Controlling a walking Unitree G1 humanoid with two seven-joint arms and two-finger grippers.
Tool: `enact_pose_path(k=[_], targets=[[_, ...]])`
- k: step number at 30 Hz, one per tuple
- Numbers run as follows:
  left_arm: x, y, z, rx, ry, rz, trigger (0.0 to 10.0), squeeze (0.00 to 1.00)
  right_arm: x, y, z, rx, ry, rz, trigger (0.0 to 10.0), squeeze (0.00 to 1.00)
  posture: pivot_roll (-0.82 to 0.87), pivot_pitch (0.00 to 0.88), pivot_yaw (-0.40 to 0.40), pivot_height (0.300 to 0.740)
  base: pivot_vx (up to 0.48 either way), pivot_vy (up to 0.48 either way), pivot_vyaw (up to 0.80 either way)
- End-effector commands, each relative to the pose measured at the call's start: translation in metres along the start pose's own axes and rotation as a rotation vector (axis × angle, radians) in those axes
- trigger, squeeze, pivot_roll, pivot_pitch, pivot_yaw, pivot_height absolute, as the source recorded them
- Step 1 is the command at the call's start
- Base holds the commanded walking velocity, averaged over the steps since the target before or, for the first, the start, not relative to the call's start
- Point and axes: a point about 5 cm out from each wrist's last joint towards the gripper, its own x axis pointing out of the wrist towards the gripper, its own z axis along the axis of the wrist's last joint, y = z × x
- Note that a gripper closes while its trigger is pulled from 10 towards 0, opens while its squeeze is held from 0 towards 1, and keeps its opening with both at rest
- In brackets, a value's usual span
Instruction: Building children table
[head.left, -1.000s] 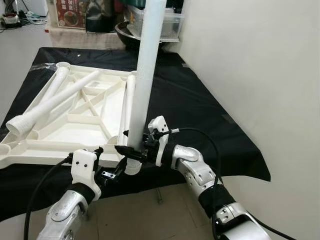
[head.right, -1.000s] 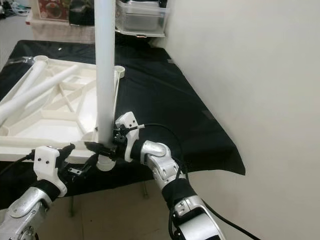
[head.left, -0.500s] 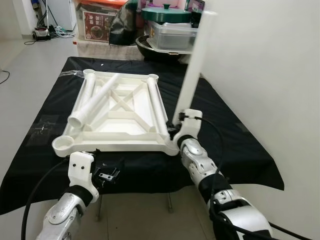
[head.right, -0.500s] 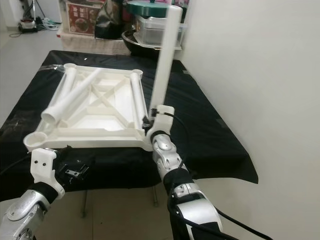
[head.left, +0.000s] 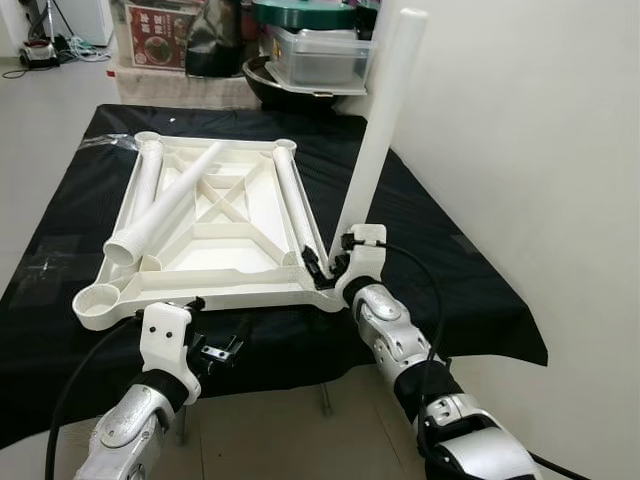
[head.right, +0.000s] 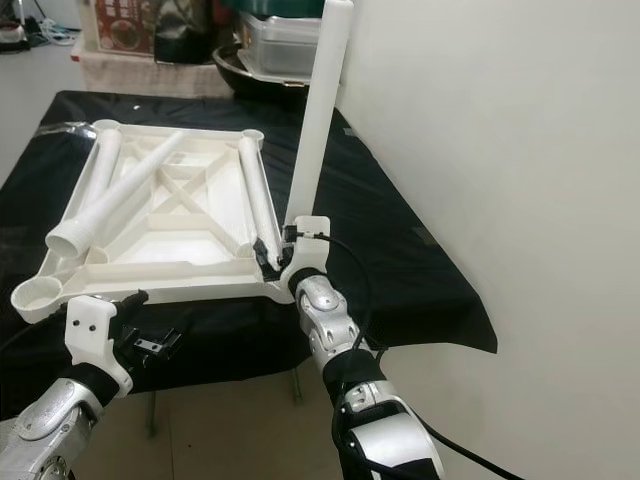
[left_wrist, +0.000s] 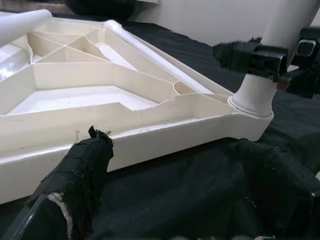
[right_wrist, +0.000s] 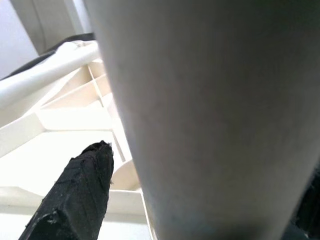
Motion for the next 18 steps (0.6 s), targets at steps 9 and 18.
enact_pose_path(k=[9, 18], targets=[[-0.008, 0.000, 0.001, 0.037, 0.010, 0.030, 10.0, 0.00, -0.033, -0.022, 0.002, -0.053, -0.055, -0.009, 10.0, 1.00, 0.14, 0.000, -0.132, 0.740, 0.000, 0.000, 0.00], [-0.015, 0.005, 0.004, 0.110, 0.014, 0.117, 10.0, 0.00, -0.062, -0.028, 0.008, -0.008, -0.052, 0.135, 10.0, 0.99, 0.12, 0.000, -0.110, 0.740, 0.000, 0.000, 0.00]])
